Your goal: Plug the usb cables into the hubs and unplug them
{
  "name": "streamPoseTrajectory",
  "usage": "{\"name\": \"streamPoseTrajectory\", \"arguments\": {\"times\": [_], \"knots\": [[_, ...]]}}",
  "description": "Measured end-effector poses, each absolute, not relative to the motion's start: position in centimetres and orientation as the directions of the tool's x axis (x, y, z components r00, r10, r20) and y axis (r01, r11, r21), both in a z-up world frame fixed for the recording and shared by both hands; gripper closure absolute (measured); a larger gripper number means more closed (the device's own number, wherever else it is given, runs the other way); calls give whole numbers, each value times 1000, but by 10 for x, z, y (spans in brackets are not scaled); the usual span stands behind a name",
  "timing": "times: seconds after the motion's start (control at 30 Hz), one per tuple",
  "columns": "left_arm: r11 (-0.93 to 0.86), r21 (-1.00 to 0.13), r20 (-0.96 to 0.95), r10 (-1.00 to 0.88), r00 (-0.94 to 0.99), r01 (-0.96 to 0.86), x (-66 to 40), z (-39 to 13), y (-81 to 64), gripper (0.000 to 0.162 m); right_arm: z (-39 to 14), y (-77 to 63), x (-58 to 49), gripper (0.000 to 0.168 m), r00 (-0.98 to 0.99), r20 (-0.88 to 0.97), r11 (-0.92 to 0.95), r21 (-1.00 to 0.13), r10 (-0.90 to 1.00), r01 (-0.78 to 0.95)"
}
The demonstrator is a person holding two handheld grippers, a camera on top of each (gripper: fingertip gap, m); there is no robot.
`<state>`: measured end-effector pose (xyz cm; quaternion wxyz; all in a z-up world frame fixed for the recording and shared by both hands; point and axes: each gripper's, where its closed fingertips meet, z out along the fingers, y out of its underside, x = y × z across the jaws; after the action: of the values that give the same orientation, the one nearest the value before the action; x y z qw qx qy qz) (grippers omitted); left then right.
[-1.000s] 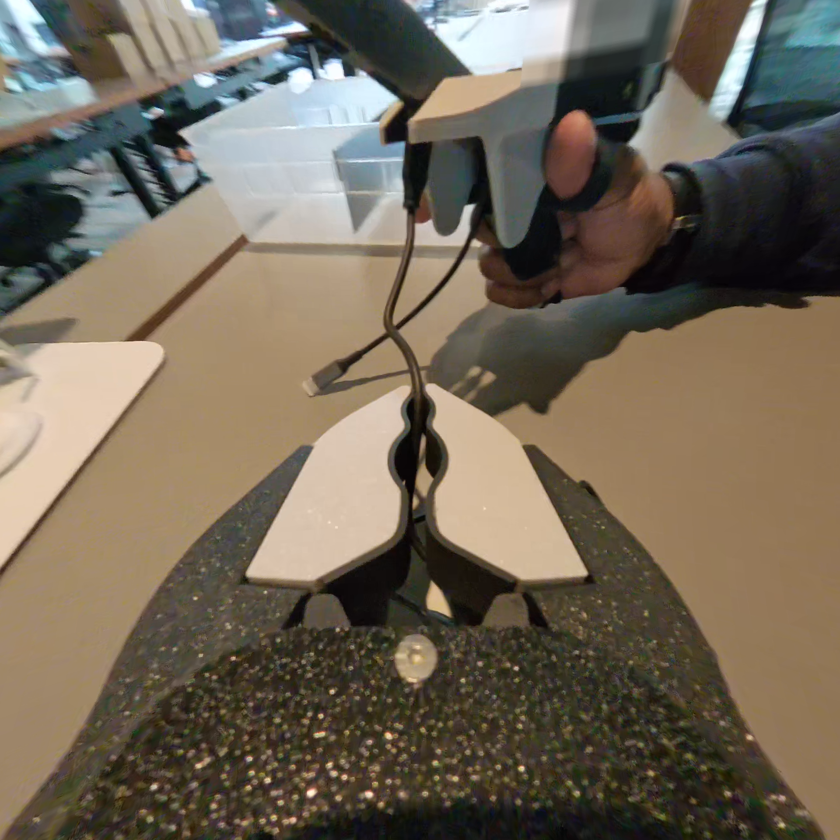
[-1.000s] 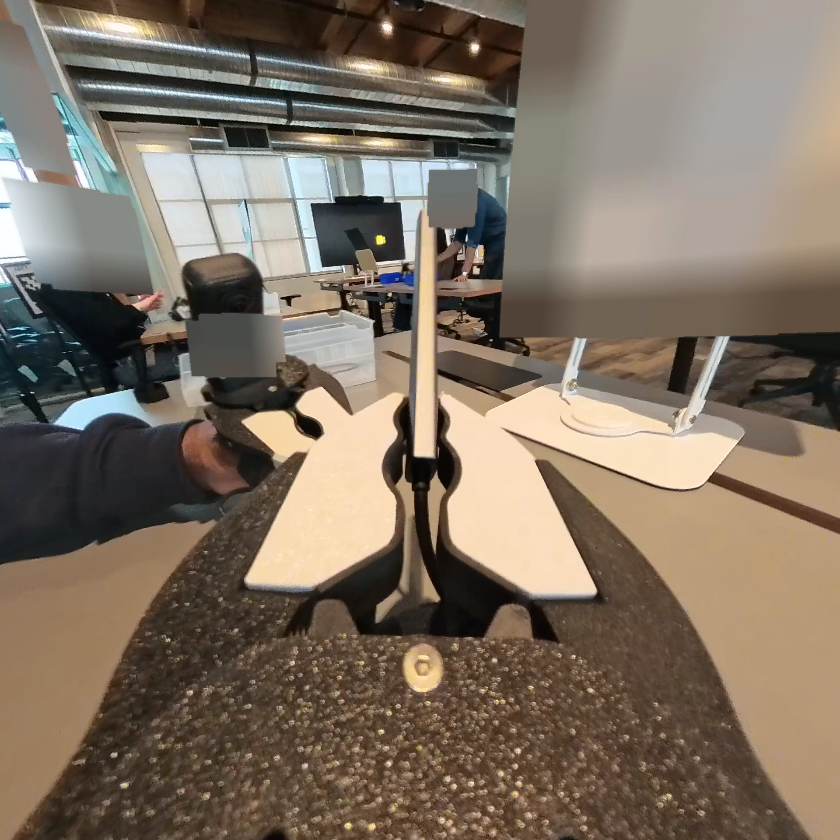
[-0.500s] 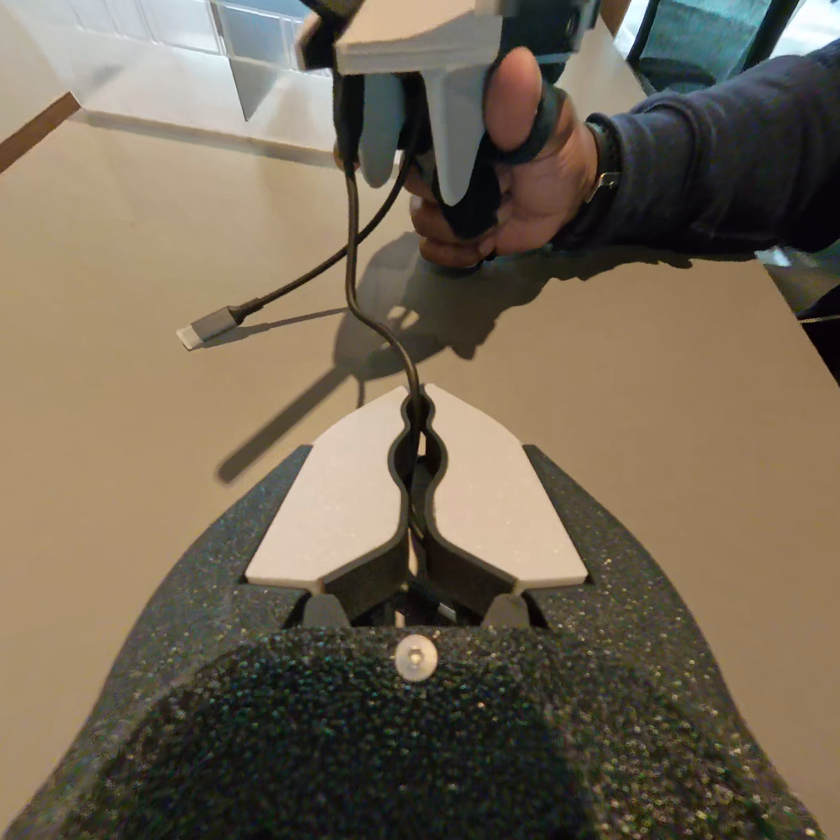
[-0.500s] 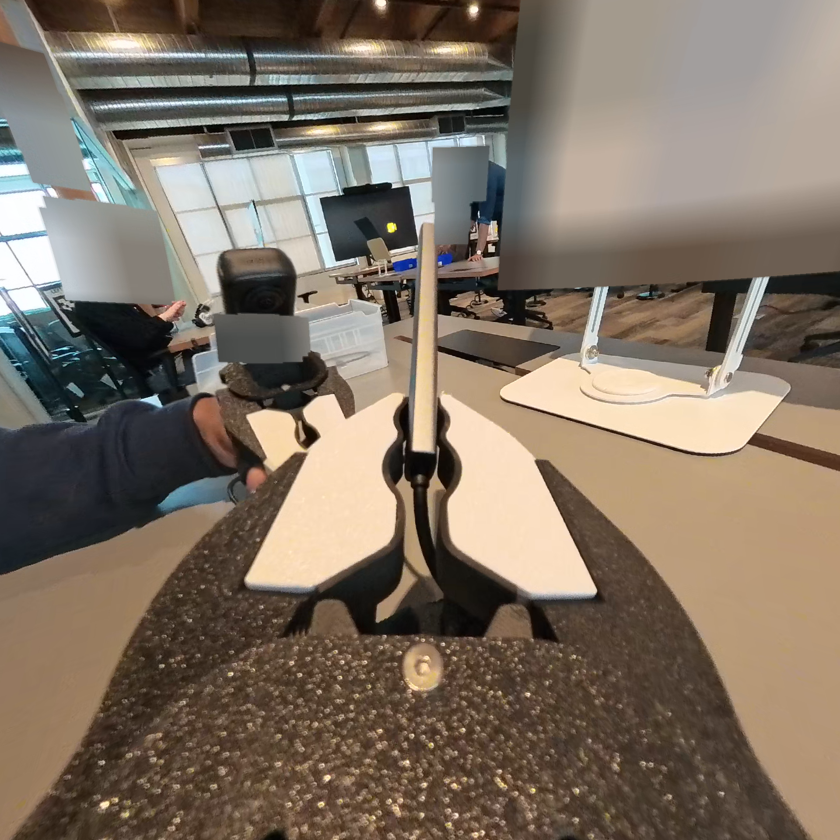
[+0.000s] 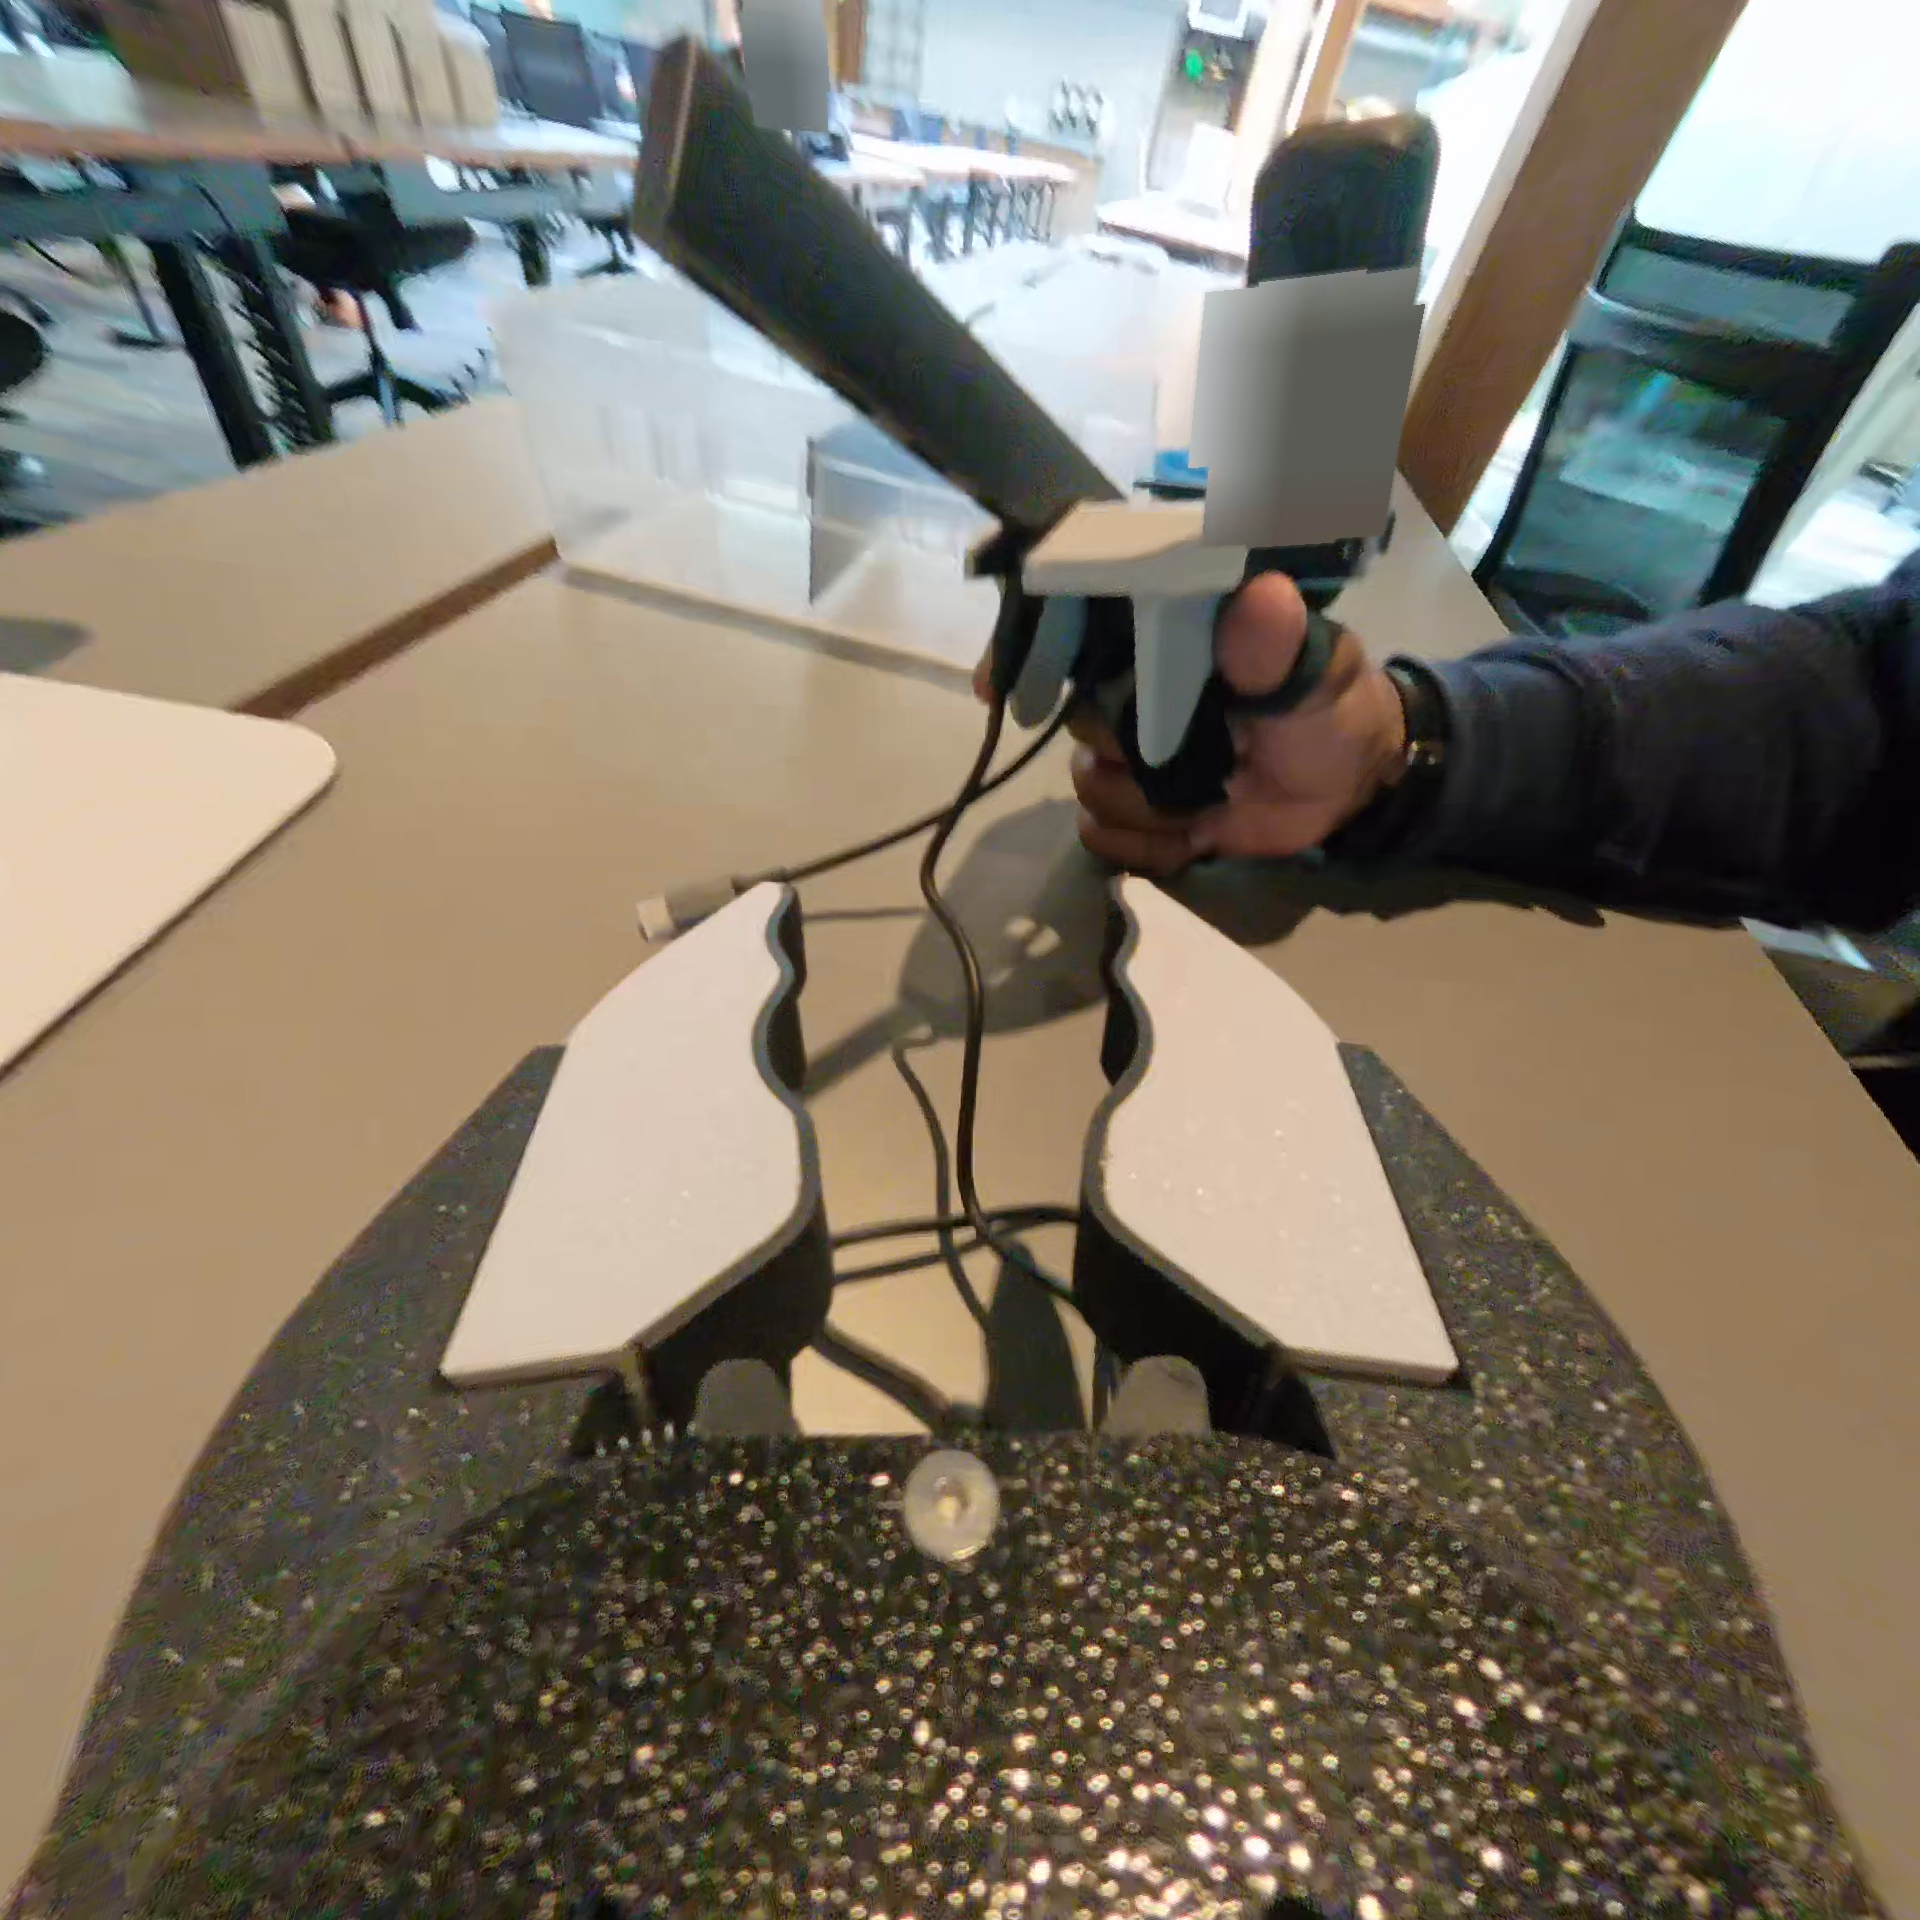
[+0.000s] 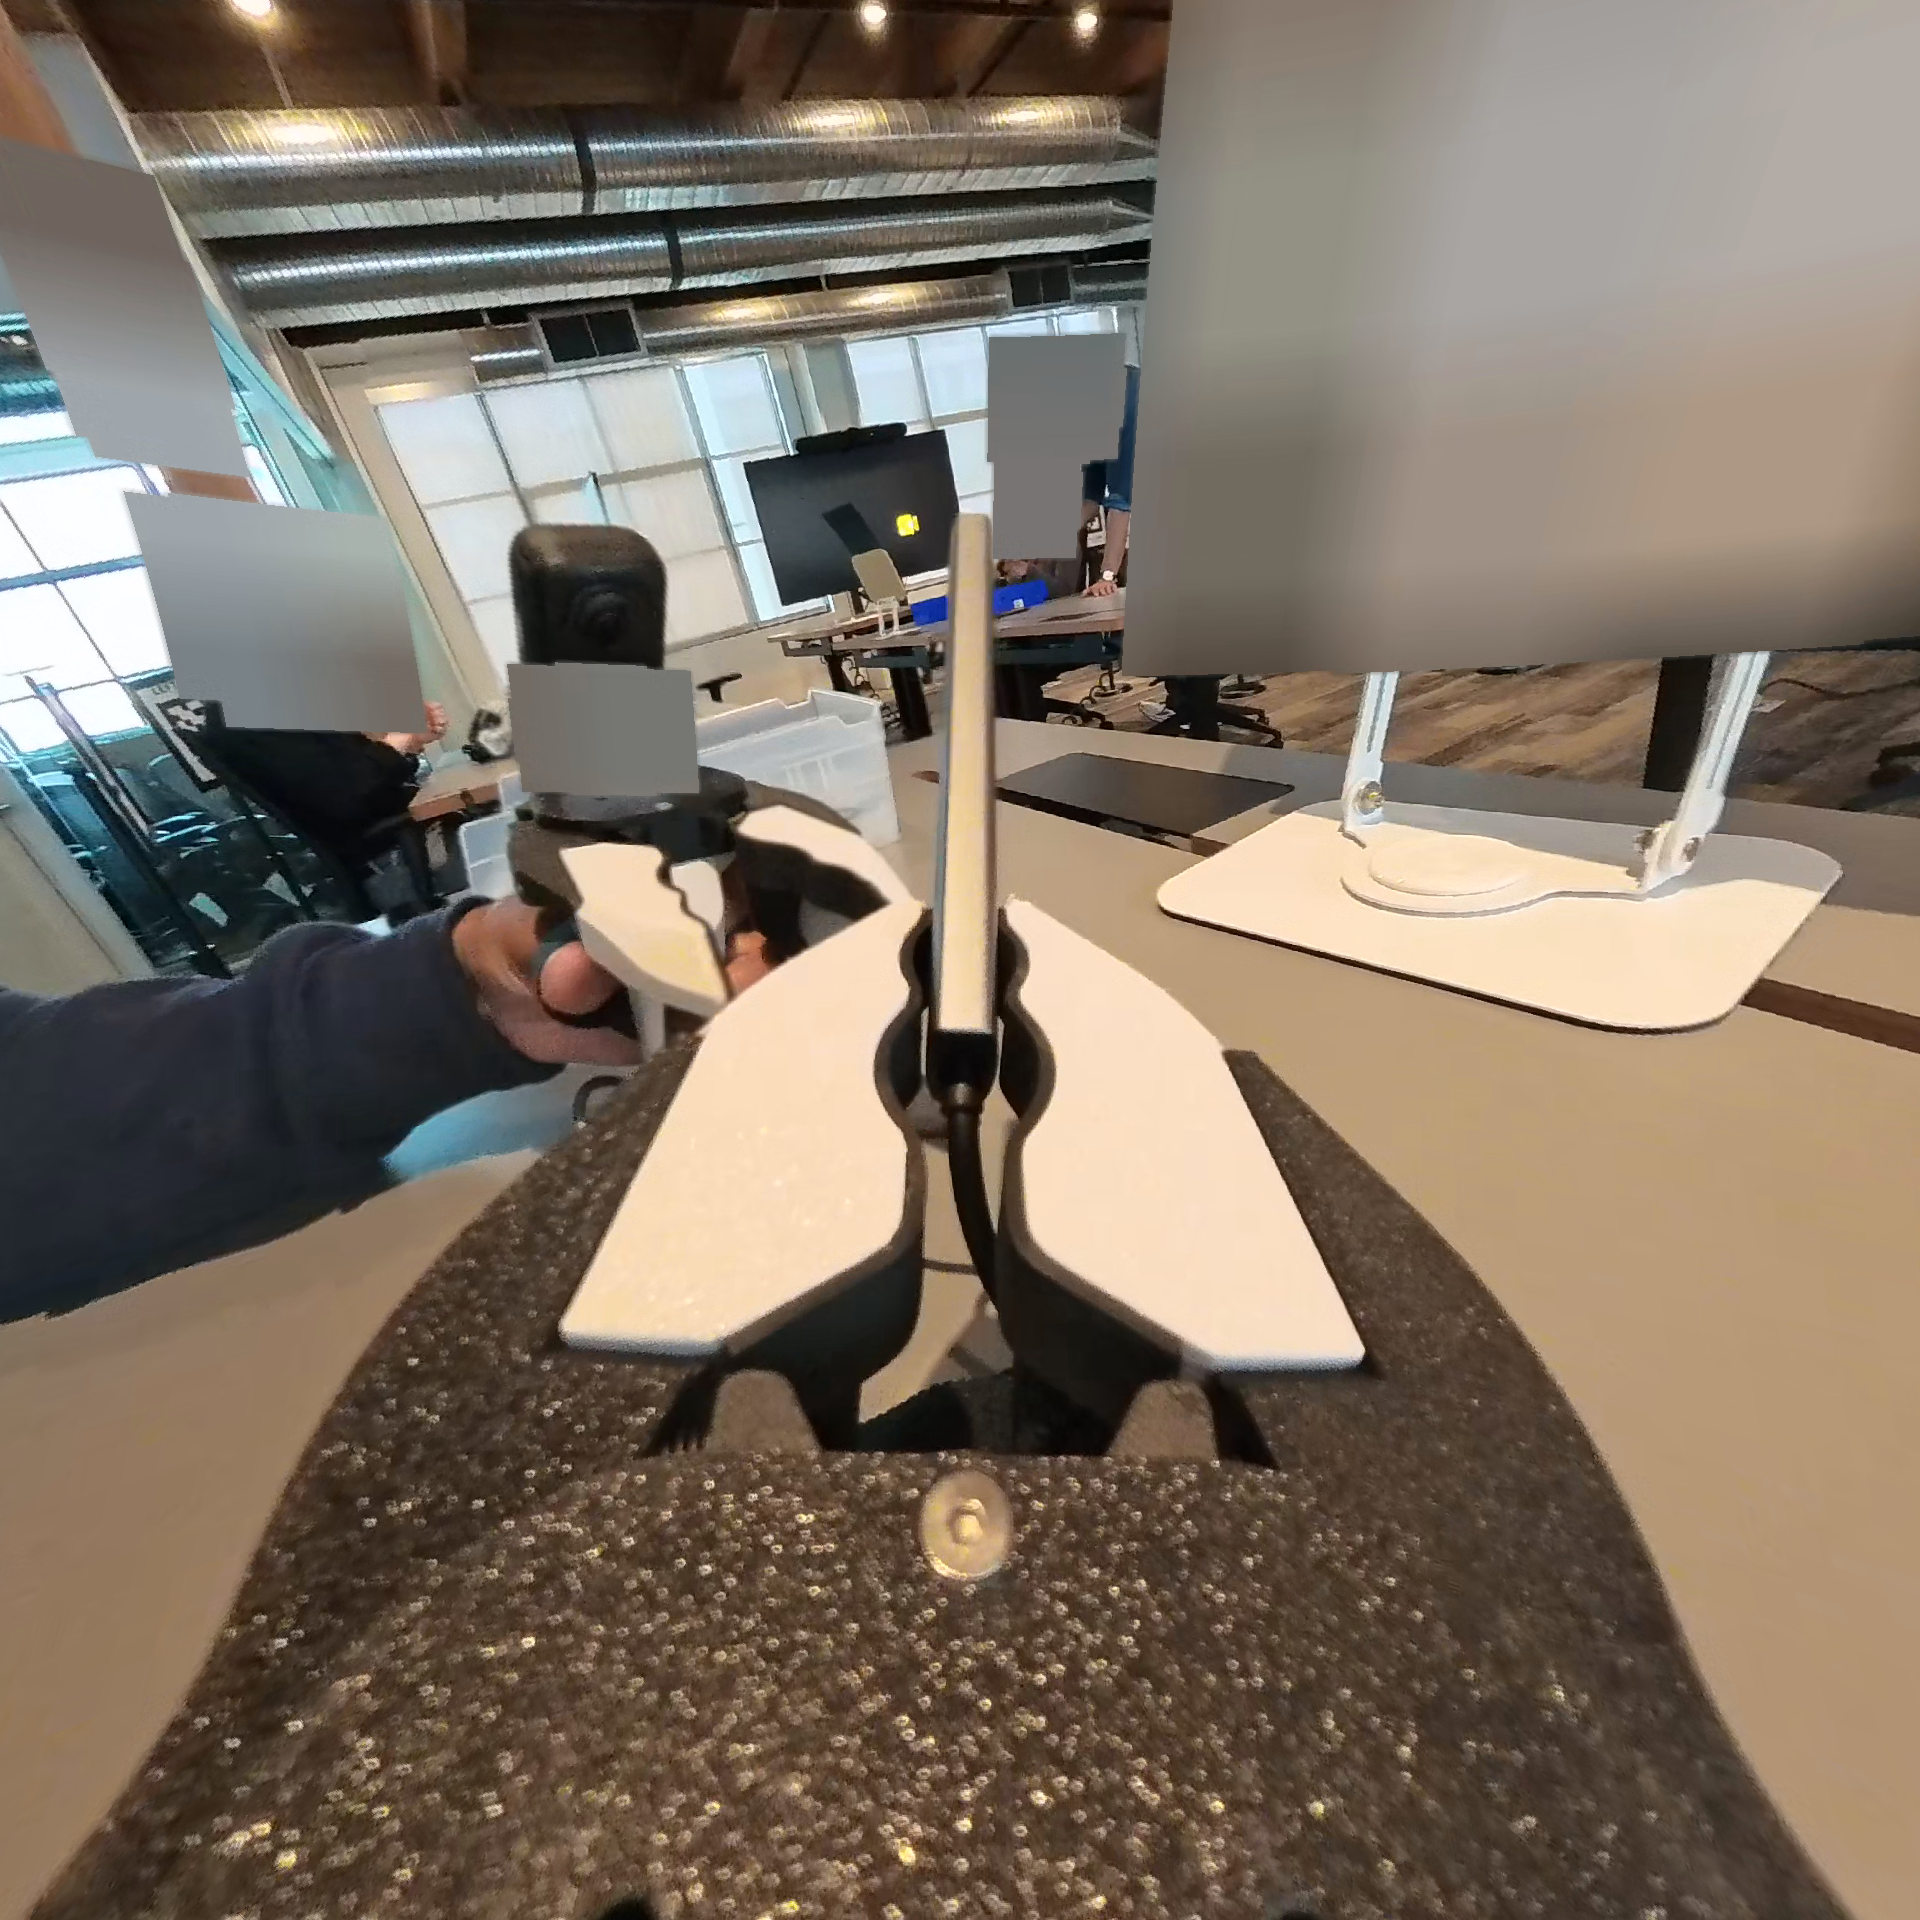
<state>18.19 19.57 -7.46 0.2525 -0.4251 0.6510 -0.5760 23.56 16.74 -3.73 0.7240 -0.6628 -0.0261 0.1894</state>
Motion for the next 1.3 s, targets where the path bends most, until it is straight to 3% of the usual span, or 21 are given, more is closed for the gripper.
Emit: {"name": "streamPoseTrajectory", "arguments": {"times": [0.3, 0.47, 0.6, 0.8, 0.9, 1.3], "knots": [[164, -975, -72, -870, -488, -148, 194, -66, 164, 116, -31, 166, 211, 160, 874, -238, 55, -956, 424, -287], [148, -972, -19, -826, -563, -185, 193, -74, 144, 118, -29, 163, 192, 160, 831, -230, 52, -954, 506, -296], [151, -969, -4, -801, -598, -196, 190, -79, 137, 139, -29, 162, 186, 160, 820, -224, 47, -956, 526, -291], [135, -972, 10, -795, -606, -193, 190, -80, 134, 145, -30, 162, 183, 160, 811, -223, 38, -957, 541, -288], [137, -971, 12, -792, -610, -197, 189, -81, 134, 162, -30, 160, 179, 159, 796, -217, 33, -958, 565, -284], [147, -961, 25, -799, -601, -235, 188, -84, 134, 162, -32, 160, 176, 159, 806, -181, 40, -969, 563, -245]]}}
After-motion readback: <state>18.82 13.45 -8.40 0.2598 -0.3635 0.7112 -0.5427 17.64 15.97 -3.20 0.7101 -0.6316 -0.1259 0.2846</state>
